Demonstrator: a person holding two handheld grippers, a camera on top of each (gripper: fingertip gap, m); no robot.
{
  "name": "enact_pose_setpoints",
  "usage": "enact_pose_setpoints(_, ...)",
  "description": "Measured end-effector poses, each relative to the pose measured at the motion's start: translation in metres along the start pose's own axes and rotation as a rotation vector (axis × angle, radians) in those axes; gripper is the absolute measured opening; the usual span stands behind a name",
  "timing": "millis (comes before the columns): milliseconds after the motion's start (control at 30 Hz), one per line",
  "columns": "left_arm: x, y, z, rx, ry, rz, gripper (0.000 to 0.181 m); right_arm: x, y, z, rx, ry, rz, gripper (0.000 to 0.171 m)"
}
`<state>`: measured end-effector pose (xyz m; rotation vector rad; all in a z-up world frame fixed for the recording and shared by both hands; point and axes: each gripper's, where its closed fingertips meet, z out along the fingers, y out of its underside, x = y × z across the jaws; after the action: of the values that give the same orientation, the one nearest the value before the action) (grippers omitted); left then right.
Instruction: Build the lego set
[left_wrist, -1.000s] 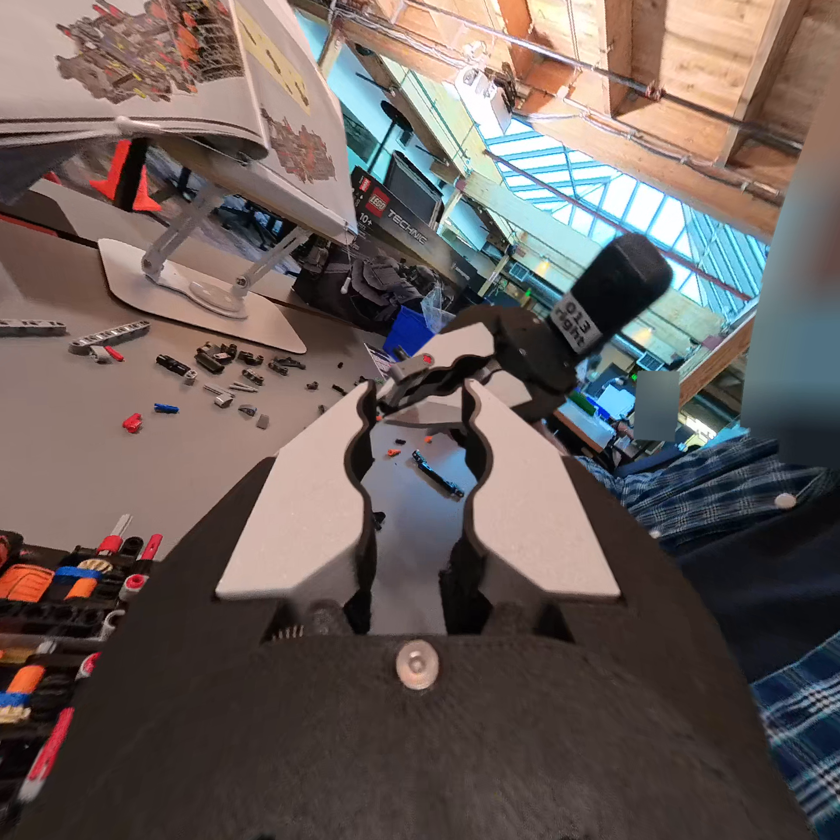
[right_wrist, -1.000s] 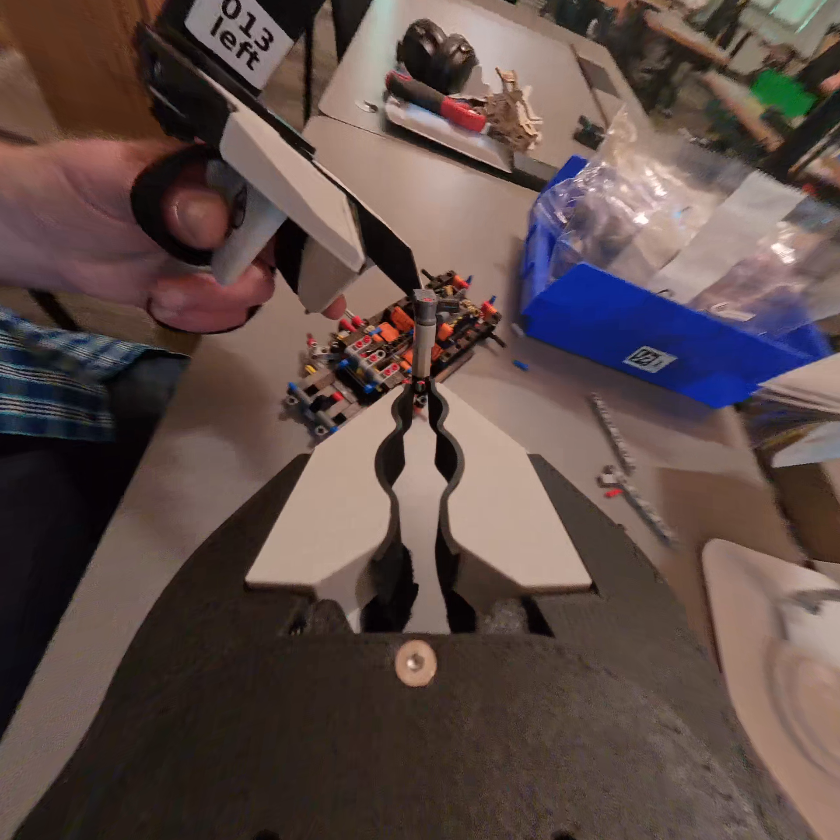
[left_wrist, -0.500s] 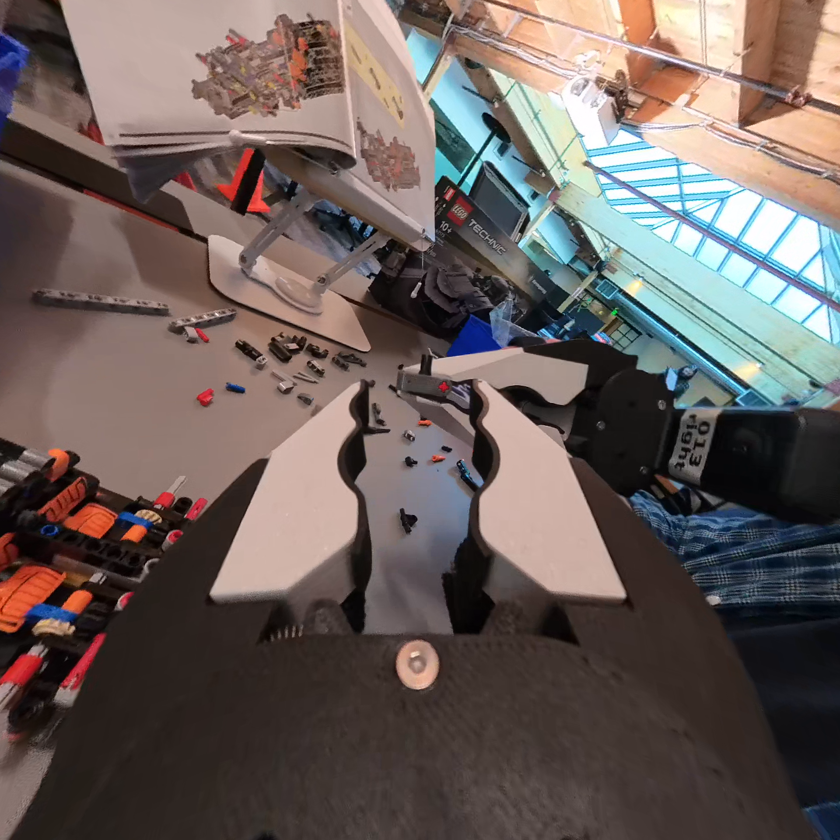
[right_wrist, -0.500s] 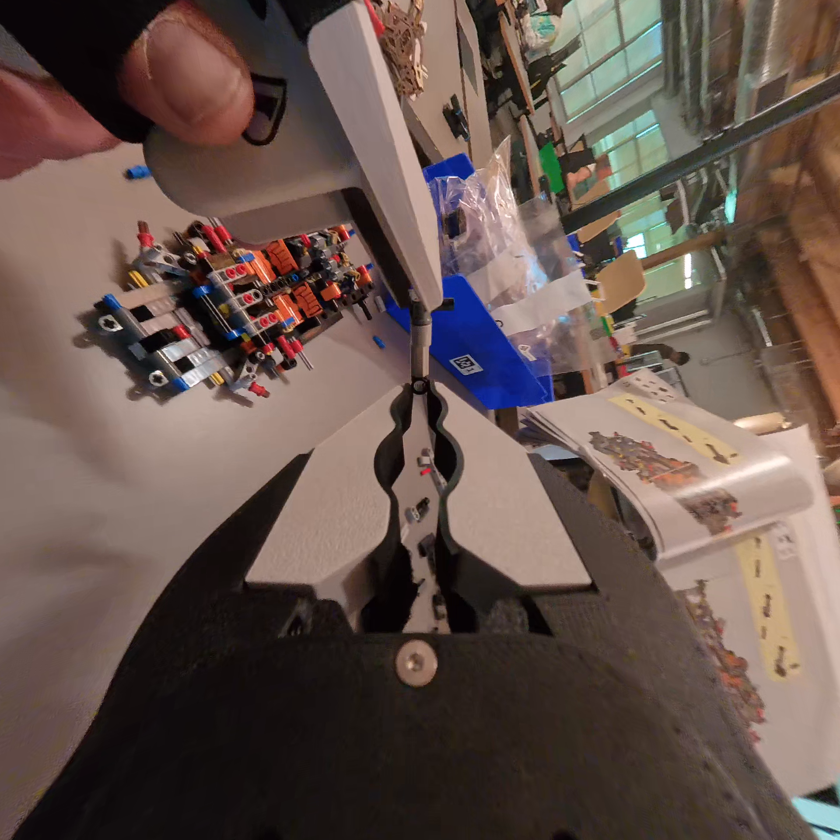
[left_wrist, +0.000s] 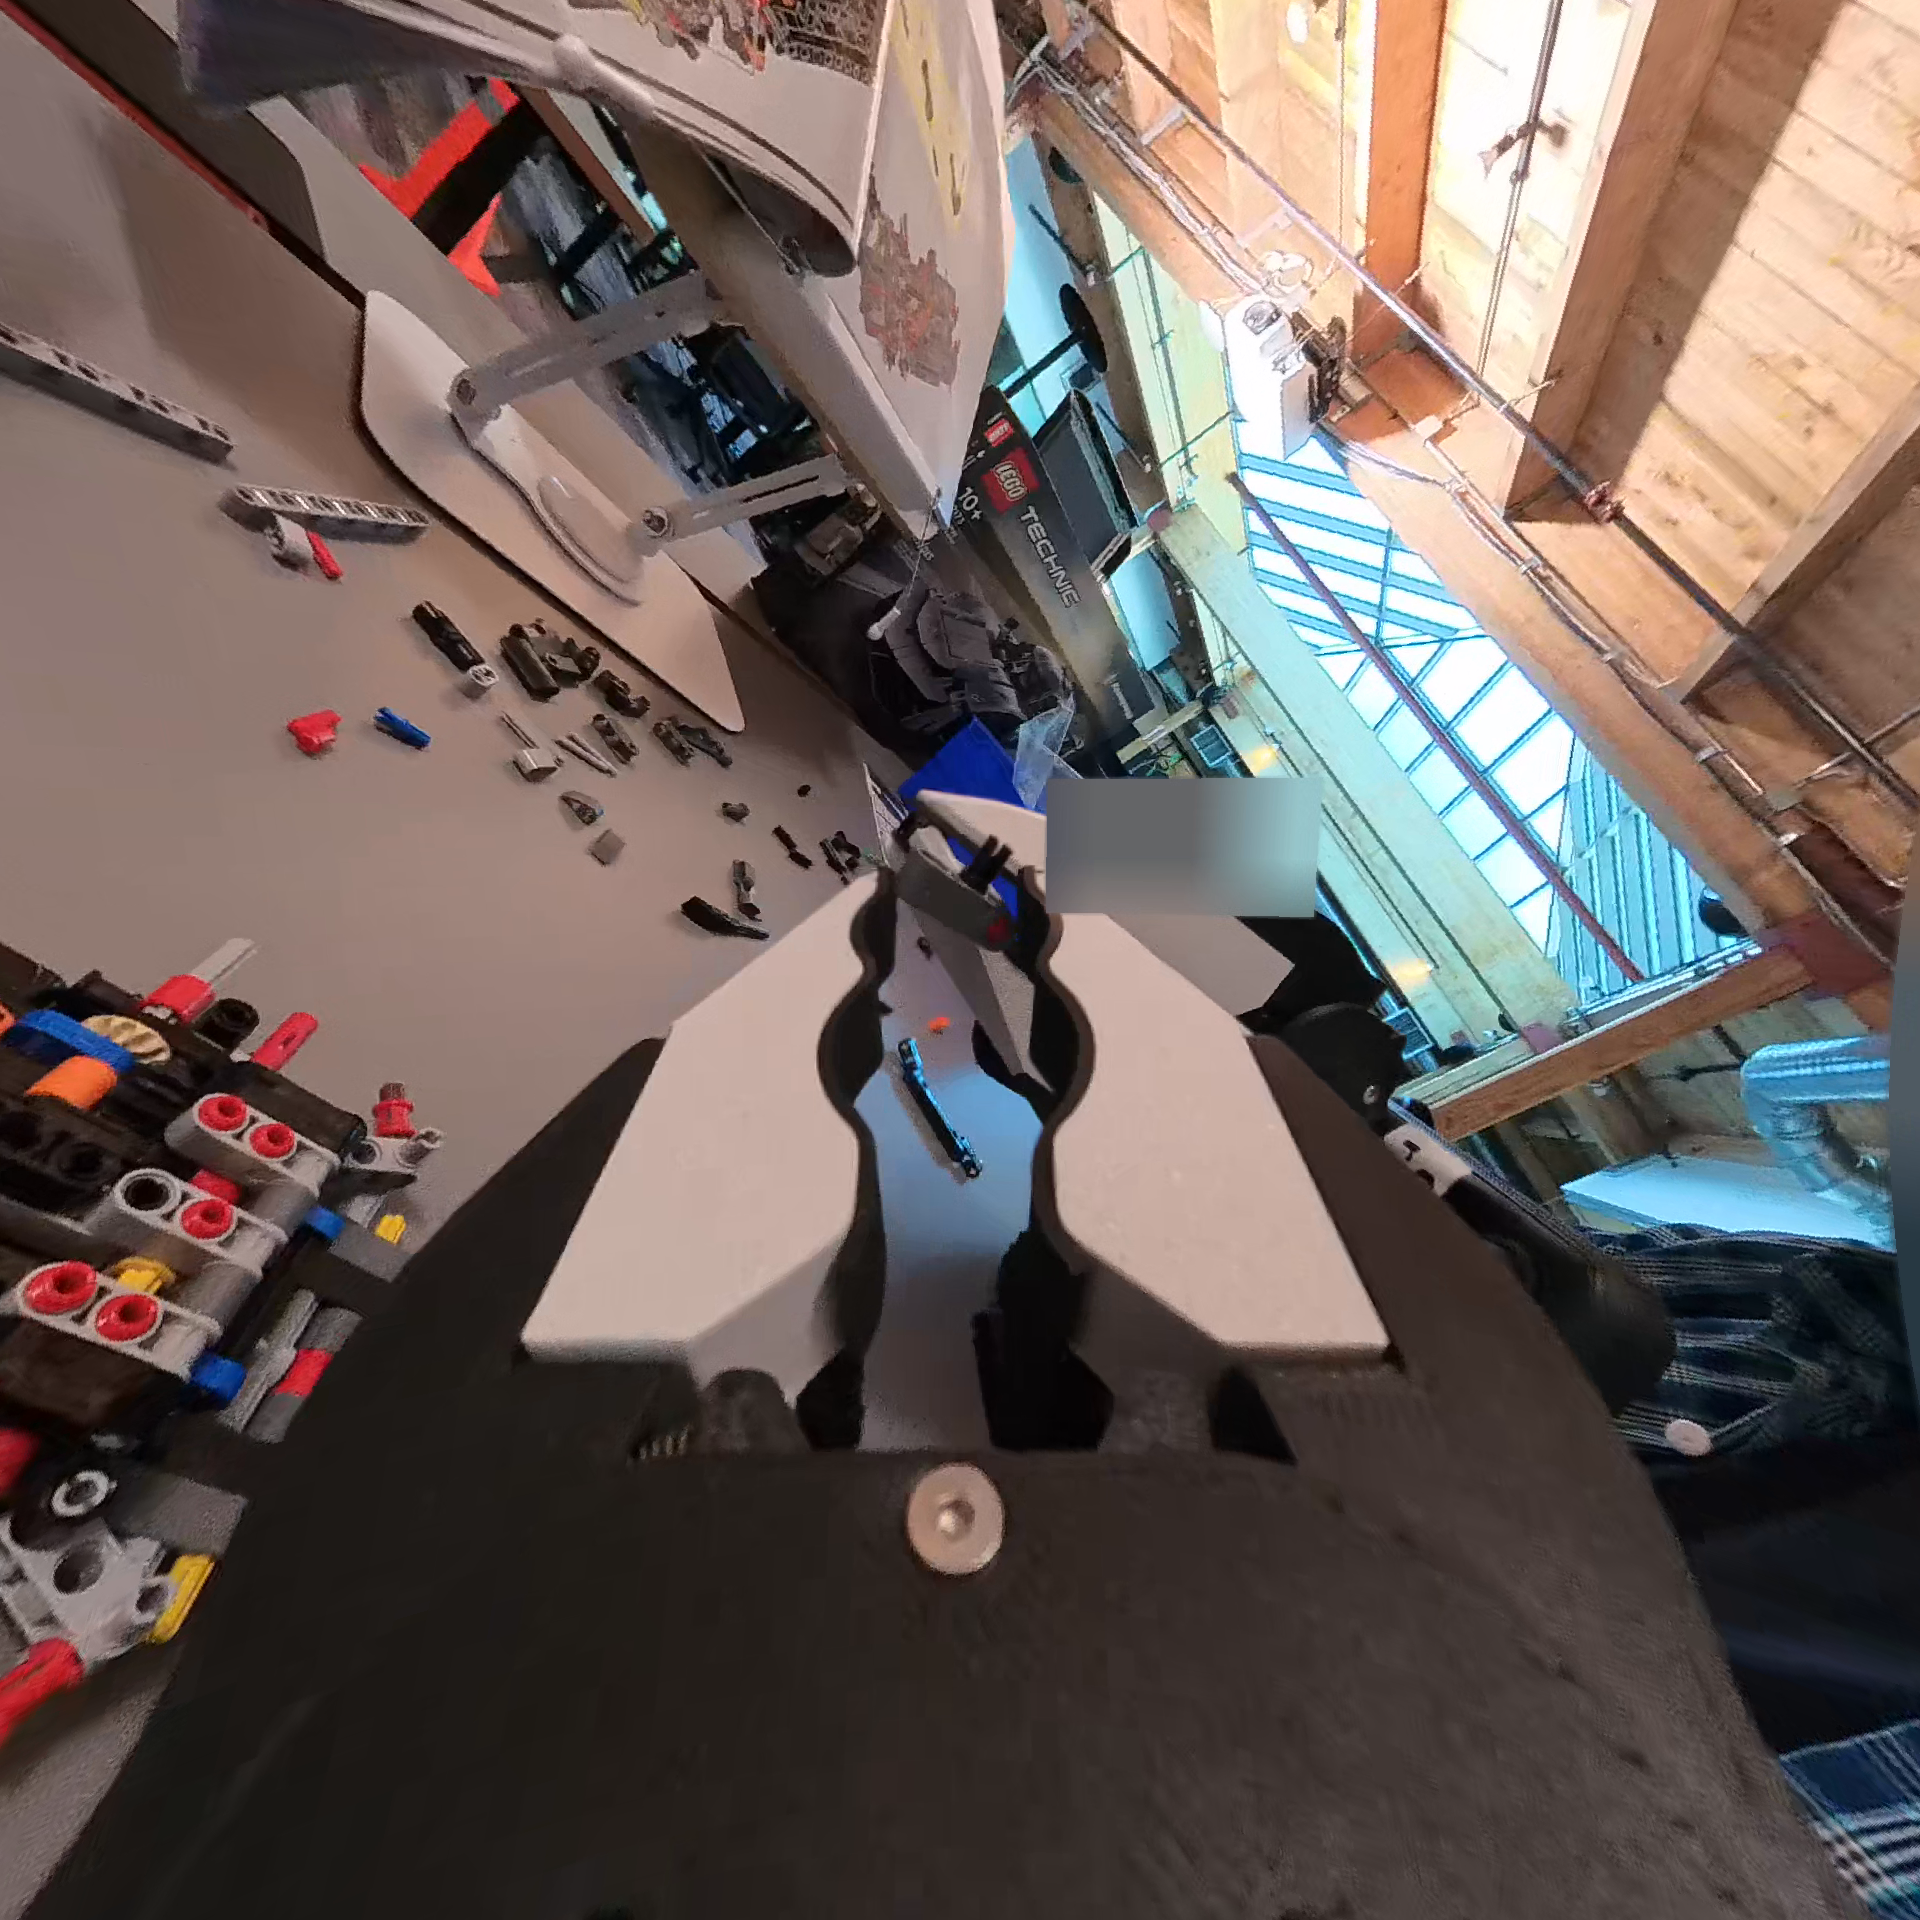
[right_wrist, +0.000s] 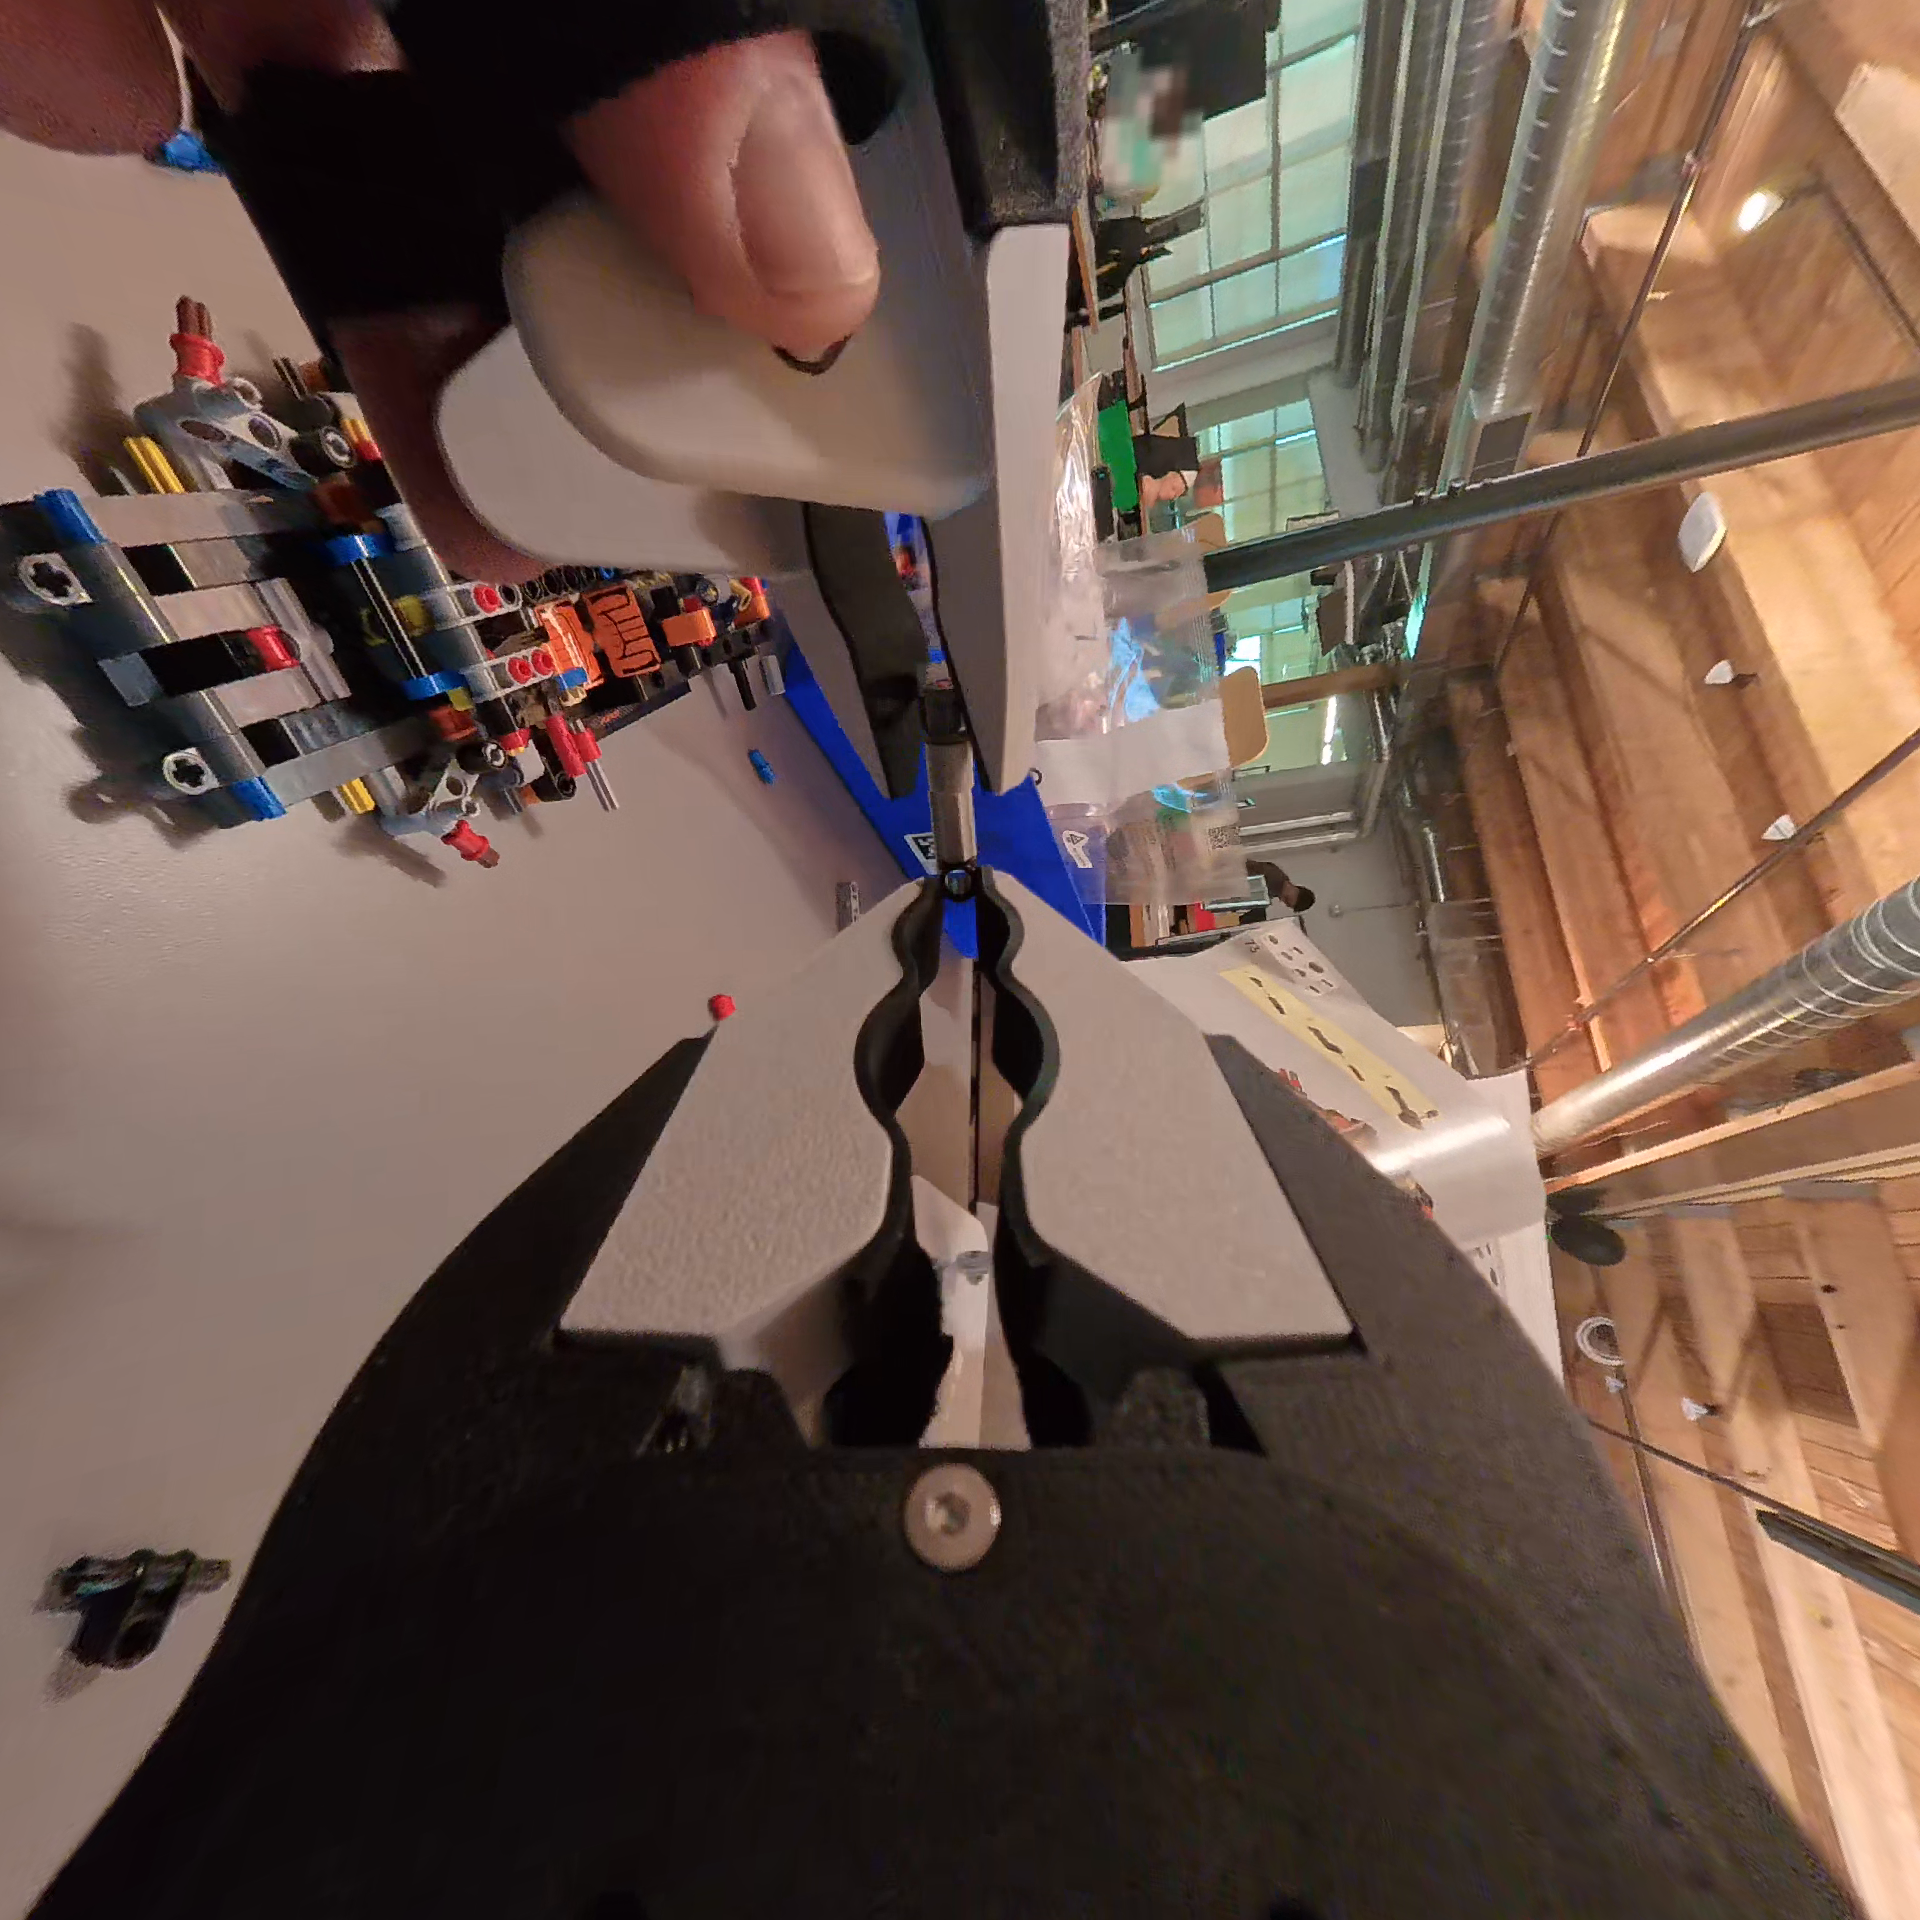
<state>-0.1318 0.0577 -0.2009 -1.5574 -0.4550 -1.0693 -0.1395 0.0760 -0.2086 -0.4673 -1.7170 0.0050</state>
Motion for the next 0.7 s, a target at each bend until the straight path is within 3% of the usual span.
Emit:
enact_pose_setpoints(133,-0.003,0.002,0.0,-0.025,-0.012,0.026,0.02,-0.007,0.001,0.0,0.018,-0.072,0.063,0.008)
enact_pose_setpoints(200,-0.002,0.003,0.0,-0.053,-0.016,0.072,0.02,-0.009,-0.001,-0.002,0.041,-0.142,0.154,0.021)
enact_pose_setpoints(533,0.018,0.027,0.001,-0.403,0.024,0.596,0.018,-0.015,-0.01,-0.044,0.324,-0.924,0.715,0.02)
enact_pose_setpoints(700,0.02,0.05,0.0,-0.62,0.063,0.824,0.018,-0.019,-0.007,-0.051,0.398,-1.177,0.799,0.021)
